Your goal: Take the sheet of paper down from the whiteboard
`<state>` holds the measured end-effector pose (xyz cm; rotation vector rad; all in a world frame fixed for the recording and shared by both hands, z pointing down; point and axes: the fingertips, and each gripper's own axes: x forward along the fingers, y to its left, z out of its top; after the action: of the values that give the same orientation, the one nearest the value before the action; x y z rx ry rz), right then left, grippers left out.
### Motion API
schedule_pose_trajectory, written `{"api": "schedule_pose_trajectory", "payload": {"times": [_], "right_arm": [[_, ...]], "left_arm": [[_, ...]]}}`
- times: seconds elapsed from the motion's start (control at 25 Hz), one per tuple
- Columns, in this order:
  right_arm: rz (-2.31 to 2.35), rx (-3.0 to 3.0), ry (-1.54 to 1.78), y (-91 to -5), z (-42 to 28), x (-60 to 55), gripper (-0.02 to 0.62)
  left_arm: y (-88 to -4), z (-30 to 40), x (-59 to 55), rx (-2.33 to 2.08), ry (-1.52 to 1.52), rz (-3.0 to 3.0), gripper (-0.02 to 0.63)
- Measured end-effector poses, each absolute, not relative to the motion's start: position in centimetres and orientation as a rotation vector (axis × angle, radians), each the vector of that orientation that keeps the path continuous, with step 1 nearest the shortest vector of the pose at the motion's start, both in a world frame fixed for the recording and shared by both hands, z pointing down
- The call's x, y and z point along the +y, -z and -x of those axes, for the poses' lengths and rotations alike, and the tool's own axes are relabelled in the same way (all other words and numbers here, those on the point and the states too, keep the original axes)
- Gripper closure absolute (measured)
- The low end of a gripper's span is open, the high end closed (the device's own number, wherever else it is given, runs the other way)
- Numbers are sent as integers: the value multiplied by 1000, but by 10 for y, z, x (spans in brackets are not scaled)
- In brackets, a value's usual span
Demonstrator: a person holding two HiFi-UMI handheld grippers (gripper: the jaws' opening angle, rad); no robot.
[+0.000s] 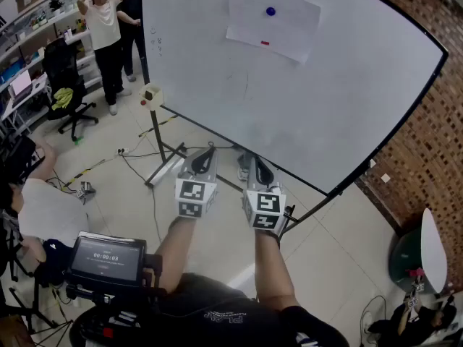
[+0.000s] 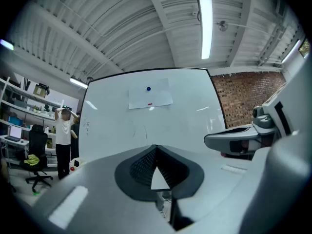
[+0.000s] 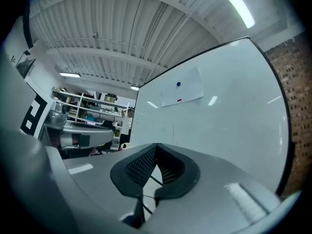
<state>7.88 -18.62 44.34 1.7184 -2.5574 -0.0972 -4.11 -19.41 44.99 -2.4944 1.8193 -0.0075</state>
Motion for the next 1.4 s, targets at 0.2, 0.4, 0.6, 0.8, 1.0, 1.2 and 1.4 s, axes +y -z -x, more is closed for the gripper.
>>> {"api": "schedule_pose_trajectory", "payload": {"times": [0.2,0.4,0.6,0.8,1.0,1.2,1.4], "right_arm": [[-1766,-2529,90,-441,-65,-236,581],[-1854,-2486,83,-434,-59,-283,581],[-1928,-2444,79,-431,-64,-310,581],[-1960,-2441,84,-423,-76,-339,581],[-1967,-2475,112,-403,-98,-367,581],[-1951,-2535,169,-375,-119,-388,581],[-1900,-2679,226,-341,-141,-406,581]], "left_arm": [[-441,52,-249,1755,3,2522,609],[-428,54,-302,1649,5,2545,609],[-391,48,-341,1539,8,2502,609],[-336,36,-372,1449,-91,2439,609],[-298,16,-403,1421,-128,2377,609],[-241,8,-427,1380,-261,2274,609],[-195,-10,-456,1303,-204,2169,493]]}}
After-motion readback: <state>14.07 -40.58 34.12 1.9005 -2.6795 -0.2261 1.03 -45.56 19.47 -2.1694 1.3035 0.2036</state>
